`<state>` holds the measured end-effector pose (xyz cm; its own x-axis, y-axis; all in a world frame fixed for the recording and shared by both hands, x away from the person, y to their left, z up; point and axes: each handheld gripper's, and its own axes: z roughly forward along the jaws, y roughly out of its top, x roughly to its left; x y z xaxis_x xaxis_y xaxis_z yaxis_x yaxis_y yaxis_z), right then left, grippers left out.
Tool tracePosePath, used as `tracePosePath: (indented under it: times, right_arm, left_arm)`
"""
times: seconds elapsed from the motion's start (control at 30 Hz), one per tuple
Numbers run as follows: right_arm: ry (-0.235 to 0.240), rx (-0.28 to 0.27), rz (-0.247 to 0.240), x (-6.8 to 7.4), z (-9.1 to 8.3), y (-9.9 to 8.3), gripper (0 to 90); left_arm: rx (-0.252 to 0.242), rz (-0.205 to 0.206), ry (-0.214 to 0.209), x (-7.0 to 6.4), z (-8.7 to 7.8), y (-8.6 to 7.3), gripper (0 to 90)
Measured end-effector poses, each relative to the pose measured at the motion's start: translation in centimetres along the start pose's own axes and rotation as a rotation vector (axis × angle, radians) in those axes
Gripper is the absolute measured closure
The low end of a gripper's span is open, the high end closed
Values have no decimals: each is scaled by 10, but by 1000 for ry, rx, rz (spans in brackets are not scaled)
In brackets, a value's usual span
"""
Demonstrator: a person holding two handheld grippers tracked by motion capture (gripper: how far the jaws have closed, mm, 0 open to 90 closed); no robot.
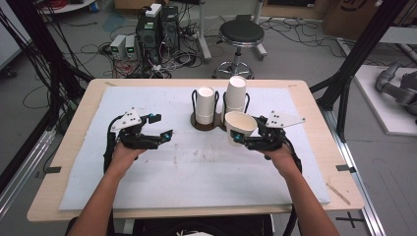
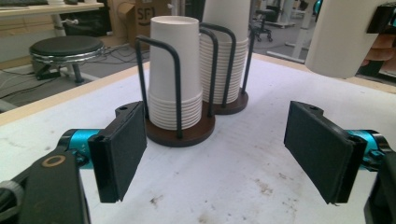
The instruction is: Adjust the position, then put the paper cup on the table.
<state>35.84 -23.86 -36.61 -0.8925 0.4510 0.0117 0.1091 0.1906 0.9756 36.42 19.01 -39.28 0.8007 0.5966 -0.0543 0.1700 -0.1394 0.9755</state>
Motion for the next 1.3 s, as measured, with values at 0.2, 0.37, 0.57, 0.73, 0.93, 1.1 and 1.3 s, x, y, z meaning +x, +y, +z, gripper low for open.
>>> tracePosePath:
  times: [0.2, 0.37, 0.57, 0.73, 0.93, 1.1, 1.3]
  right_arm:
    - [-5, 23, 0, -2, 4, -2, 393]
    - [-8, 13, -6, -2, 3, -2, 393]
    - [-14, 10, -2, -2, 1, -1, 393]
    - [-16, 17, 1, -3, 2, -2, 392]
    - [-27, 19, 1, -6, -1, -3, 392]
    - [-84, 33, -5, -12, -11, -8, 389]
    - [-173, 50, 27, -26, -28, -22, 388]
  left_arm:
    - [-12, -17, 16, 5, -6, -1, 212]
    - [-10, -14, 17, 5, -5, -2, 212]
    - [-12, -23, 16, 6, -5, -2, 212]
    - [-16, -30, 13, 8, -6, -4, 212]
    - [-24, -41, 32, 9, -11, -5, 212]
    - [-24, -46, 49, 10, -15, -6, 212]
    - [-25, -51, 56, 13, -16, -7, 212]
